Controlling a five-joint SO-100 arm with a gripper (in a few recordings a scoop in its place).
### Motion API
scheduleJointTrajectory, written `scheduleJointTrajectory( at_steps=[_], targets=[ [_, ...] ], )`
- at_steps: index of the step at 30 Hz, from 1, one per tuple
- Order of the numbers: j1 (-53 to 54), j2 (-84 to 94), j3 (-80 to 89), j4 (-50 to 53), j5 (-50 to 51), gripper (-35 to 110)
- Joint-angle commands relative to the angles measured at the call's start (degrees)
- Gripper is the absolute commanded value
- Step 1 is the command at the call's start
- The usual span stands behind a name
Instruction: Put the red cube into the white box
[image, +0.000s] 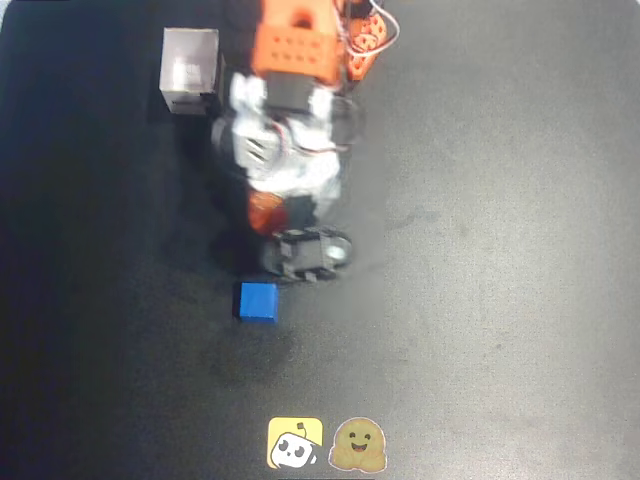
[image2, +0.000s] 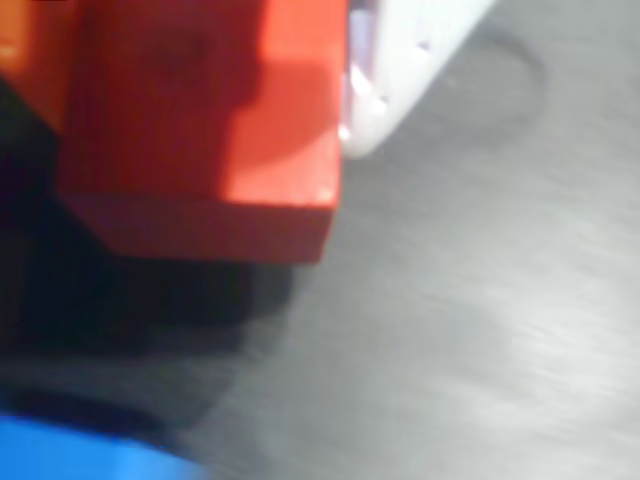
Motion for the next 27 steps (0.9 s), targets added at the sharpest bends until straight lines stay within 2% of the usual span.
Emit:
scheduleJointTrajectory(
  at_steps=[1, 19, 27],
  targets=[
    [3.3, 2.9, -2.0, 0.9, -3.3, 2],
    [25.1, 6.6, -1.5, 4.7, -19.0, 1],
    [29.7, 10.3, 0.4, 6.9, -21.2, 1]
  ],
)
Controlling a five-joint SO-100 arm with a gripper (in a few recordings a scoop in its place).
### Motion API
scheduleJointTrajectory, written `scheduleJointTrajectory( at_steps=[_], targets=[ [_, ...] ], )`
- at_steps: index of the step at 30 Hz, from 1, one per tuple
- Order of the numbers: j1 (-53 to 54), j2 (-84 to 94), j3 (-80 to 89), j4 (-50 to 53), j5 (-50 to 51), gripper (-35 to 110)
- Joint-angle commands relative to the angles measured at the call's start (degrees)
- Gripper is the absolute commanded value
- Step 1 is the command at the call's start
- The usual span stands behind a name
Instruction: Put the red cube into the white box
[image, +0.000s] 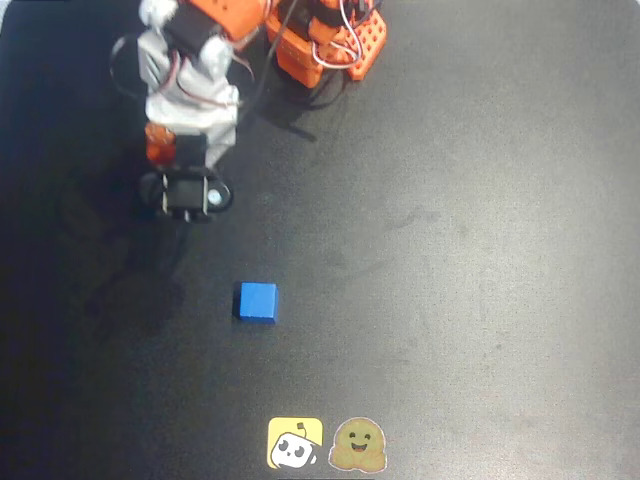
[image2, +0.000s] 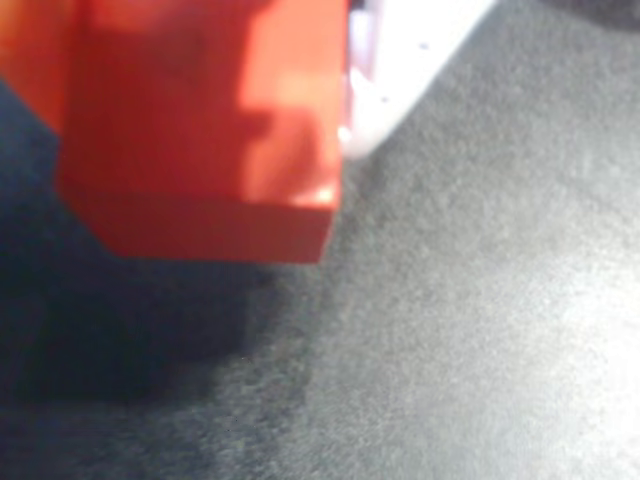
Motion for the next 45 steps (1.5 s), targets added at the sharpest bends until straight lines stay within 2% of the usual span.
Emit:
scheduleJointTrajectory(
  at_steps=[1, 11, 23, 27, 45],
  targets=[
    [1.7, 2.9, -0.1, 1.3, -0.5, 1],
    [9.4, 13.7, 7.4, 4.7, -3.9, 1],
    [17.8, 18.6, 8.2, 9.8, -7.2, 1],
    [20.0, 18.7, 8.5, 10.8, -5.6, 1],
    [28.7, 29.8, 17.3, 7.8, -7.1, 0]
  ],
)
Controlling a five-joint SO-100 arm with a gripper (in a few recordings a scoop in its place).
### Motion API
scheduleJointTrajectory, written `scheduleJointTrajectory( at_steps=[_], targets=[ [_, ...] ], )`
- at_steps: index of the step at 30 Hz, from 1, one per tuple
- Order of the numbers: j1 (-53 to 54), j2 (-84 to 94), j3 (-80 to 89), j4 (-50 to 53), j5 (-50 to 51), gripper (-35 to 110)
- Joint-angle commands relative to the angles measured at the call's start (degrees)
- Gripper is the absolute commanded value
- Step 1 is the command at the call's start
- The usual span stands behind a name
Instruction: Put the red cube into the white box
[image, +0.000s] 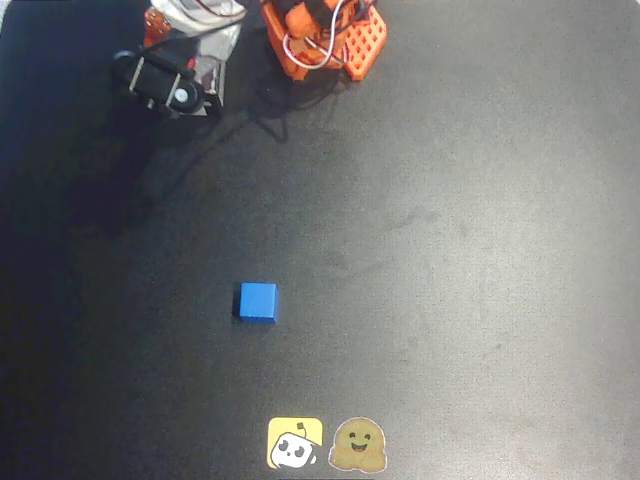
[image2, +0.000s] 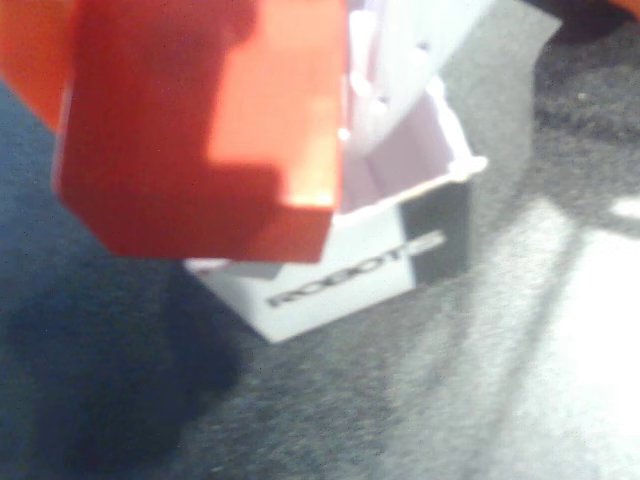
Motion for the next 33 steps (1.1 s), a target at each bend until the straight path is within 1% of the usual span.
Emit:
scheduleJointTrajectory(
  at_steps=[1, 11, 18, 26, 33],
  targets=[
    [1.7, 0.9, 0.2, -1.1, -1.1, 0],
    [6.1, 1.2, 0.4, -1.3, -3.0, 0],
    [5.4, 1.0, 0.4, -1.3, -2.4, 0],
    [3.4, 1.7, -0.3, 0.2, 0.5, 0],
    [7.8, 2.5, -0.4, 1.1, 0.3, 0]
  ],
)
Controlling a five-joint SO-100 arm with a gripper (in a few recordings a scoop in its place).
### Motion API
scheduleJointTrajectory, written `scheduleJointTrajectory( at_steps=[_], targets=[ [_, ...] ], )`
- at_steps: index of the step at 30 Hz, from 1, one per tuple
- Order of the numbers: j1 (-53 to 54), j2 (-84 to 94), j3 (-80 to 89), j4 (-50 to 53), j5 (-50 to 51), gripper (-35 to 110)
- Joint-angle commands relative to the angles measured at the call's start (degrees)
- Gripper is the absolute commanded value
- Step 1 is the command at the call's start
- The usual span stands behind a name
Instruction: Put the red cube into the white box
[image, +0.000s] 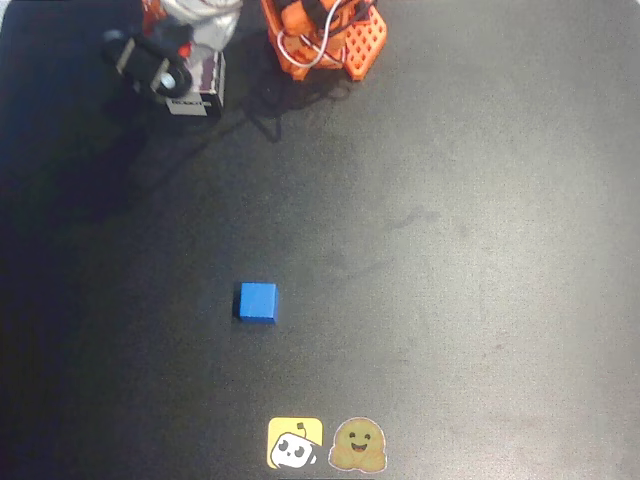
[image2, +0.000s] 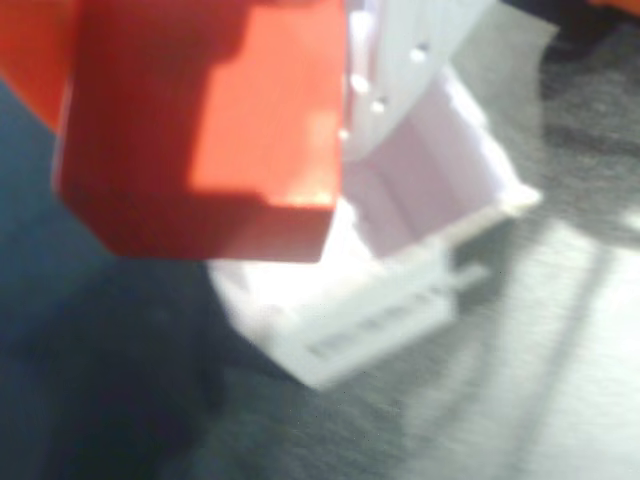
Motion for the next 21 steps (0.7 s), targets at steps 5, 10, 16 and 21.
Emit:
scheduleJointTrajectory(
  at_steps=[5, 10, 16, 21],
  targets=[
    [1.1, 4.0, -0.9, 1.0, 0.0, 0],
    [0.4, 6.3, -0.4, 1.2, 1.1, 0],
    [-1.8, 9.9, 0.4, 1.6, 2.9, 0],
    [-3.6, 13.4, 2.3, 2.1, 4.6, 1]
  ],
)
